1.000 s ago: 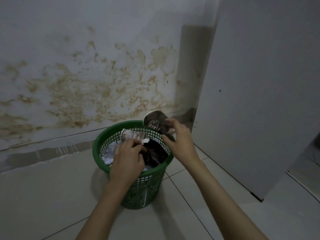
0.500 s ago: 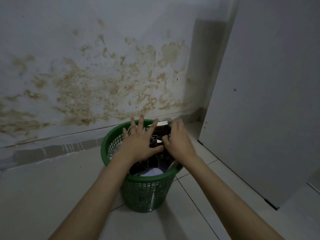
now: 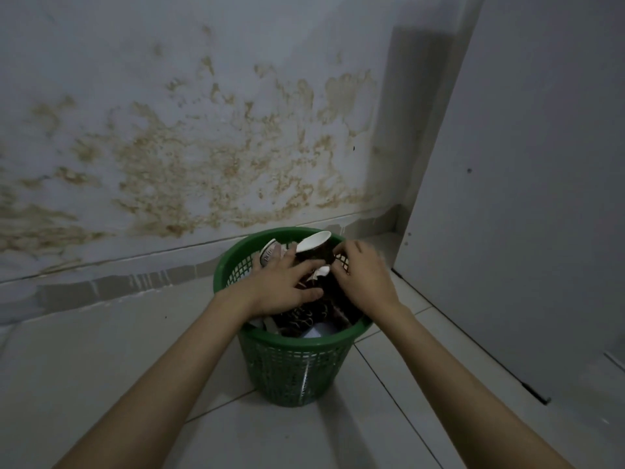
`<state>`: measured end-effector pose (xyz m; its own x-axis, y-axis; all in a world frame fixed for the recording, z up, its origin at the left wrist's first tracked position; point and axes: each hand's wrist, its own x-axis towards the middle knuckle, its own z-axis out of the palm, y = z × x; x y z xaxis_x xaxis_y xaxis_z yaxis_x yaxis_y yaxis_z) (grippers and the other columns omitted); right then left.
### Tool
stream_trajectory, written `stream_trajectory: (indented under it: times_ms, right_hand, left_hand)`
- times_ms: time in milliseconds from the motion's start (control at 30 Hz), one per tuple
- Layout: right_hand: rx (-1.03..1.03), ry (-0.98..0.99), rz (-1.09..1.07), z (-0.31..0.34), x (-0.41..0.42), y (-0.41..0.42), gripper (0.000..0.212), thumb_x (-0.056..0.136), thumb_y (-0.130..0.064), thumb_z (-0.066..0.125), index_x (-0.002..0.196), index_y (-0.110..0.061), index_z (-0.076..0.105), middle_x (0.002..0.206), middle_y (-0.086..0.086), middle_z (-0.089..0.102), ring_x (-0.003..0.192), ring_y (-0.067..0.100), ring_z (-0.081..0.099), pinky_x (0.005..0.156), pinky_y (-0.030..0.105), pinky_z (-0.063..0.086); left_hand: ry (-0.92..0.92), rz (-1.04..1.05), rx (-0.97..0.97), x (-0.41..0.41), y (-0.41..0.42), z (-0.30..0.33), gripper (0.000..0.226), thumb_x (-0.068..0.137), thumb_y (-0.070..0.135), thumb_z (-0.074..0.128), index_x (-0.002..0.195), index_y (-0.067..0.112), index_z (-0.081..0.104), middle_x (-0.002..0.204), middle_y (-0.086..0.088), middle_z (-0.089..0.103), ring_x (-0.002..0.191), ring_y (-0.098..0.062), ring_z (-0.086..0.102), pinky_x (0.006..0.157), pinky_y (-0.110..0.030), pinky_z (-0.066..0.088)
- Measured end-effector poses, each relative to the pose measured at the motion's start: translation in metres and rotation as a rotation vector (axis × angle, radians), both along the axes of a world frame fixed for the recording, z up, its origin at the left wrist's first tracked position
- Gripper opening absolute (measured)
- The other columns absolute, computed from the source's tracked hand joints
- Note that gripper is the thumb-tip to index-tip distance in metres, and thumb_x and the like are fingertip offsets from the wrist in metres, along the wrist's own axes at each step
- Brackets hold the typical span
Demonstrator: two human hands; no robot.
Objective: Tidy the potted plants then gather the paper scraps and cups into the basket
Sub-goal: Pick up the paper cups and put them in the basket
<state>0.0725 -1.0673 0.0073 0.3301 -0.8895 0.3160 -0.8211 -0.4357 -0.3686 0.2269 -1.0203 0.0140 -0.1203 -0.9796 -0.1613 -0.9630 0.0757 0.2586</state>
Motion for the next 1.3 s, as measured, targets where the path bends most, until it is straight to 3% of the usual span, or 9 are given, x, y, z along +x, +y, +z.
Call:
stream_trajectory:
  times_ms: [167, 267, 333, 433, 533, 733, 833, 1033, 1300]
  right_hand:
    - [0.071, -0.165, -0.21, -0.008, -0.012, 0.011, 0.043, 0.091, -0.02, 0.046, 0.133, -0.009, 0.04, 0.141, 0.013, 0.036, 0.133, 0.032, 0.026, 0.109, 0.043, 0.027]
    - [0.284, -0.362, -0.278, -0.013, -0.012, 0.015, 0.04, 0.093, -0.013, 0.042, 0.131, 0.002, 0.037, 0.133, 0.021, 0.043, 0.125, 0.036, 0.038, 0.103, 0.042, 0.037]
    - [0.324, -0.408, -0.311, -0.014, -0.011, 0.016, 0.037, 0.094, -0.011, 0.04, 0.127, 0.004, 0.039, 0.126, 0.022, 0.049, 0.117, 0.035, 0.047, 0.096, 0.04, 0.042]
    - [0.362, -0.47, -0.345, -0.011, -0.008, 0.02, 0.035, 0.094, -0.01, 0.038, 0.127, 0.001, 0.038, 0.121, 0.022, 0.053, 0.109, 0.036, 0.053, 0.089, 0.04, 0.046]
    - [0.416, -0.509, -0.366, -0.004, -0.009, 0.025, 0.031, 0.095, -0.01, 0.035, 0.124, -0.001, 0.039, 0.119, 0.023, 0.054, 0.104, 0.036, 0.055, 0.079, 0.038, 0.045]
    - [0.623, -0.447, -0.44, 0.028, -0.013, 0.022, 0.02, 0.092, -0.004, 0.043, 0.102, 0.007, 0.057, 0.101, 0.022, 0.061, 0.088, 0.033, 0.06, 0.062, 0.037, 0.059]
    - [0.788, -0.496, -0.394, 0.043, -0.004, 0.032, 0.021, 0.09, 0.008, 0.043, 0.07, 0.002, 0.049, 0.08, 0.018, 0.056, 0.065, 0.026, 0.055, 0.036, 0.027, 0.049]
    - [0.951, -0.477, -0.134, 0.078, 0.083, 0.05, 0.028, 0.093, 0.009, 0.042, 0.067, -0.003, 0.045, 0.071, 0.009, 0.05, 0.063, 0.017, 0.048, 0.093, 0.042, 0.045]
    - [1.068, -0.474, 0.175, 0.107, 0.239, 0.1, 0.03, 0.093, 0.009, 0.041, 0.066, -0.004, 0.043, 0.072, 0.009, 0.046, 0.061, 0.019, 0.045, 0.073, 0.03, 0.056]
  left_hand:
    - [-0.012, 0.208, -0.225, 0.016, 0.029, 0.0, 0.055, 0.093, 0.058, 0.025, 0.145, 0.044, 0.013, 0.158, -0.007, -0.011, 0.145, -0.031, -0.009, 0.112, -0.058, -0.007]
    - [0.046, 0.423, -0.225, 0.022, 0.048, -0.014, 0.058, 0.098, 0.043, 0.03, 0.149, 0.028, 0.007, 0.157, -0.013, -0.009, 0.145, -0.033, -0.005, 0.114, -0.057, 0.005]
    - [0.307, 0.561, -0.267, 0.021, 0.053, -0.022, 0.062, 0.099, 0.029, 0.037, 0.149, 0.013, 0.005, 0.156, -0.018, -0.004, 0.145, -0.034, 0.0, 0.117, -0.052, 0.011]
    - [0.885, 0.768, -0.392, 0.02, 0.051, -0.03, 0.051, 0.096, 0.012, 0.042, 0.141, -0.003, 0.024, 0.142, -0.023, 0.034, 0.132, -0.036, 0.034, 0.106, -0.04, 0.033]
    - [1.108, 0.903, -0.337, 0.022, 0.049, -0.032, 0.036, 0.097, 0.012, 0.037, 0.129, -0.004, 0.042, 0.124, -0.018, 0.054, 0.114, -0.035, 0.052, 0.094, -0.037, 0.043]
    - [1.118, 0.915, -0.148, 0.054, 0.058, -0.018, 0.02, 0.089, 0.007, 0.054, 0.1, -0.01, 0.059, 0.1, -0.029, 0.062, 0.093, -0.036, 0.062, 0.088, -0.045, 0.053]
    - [1.139, 0.907, -0.086, 0.072, 0.076, -0.009, 0.016, 0.088, 0.004, 0.058, 0.073, 0.0, 0.054, 0.072, -0.015, 0.056, 0.063, -0.024, 0.054, 0.055, -0.027, 0.052]
    - [1.213, 1.087, -0.211, 0.143, 0.148, 0.029, 0.025, 0.089, -0.003, 0.054, 0.067, 0.008, 0.047, 0.065, -0.007, 0.049, 0.055, -0.015, 0.046, 0.04, -0.018, 0.045]
    - [1.178, 1.327, -0.475, 0.248, 0.259, 0.075, 0.013, 0.089, -0.003, 0.055, 0.077, 0.003, 0.054, 0.071, -0.009, 0.055, 0.059, -0.015, 0.051, 0.051, -0.022, 0.052]
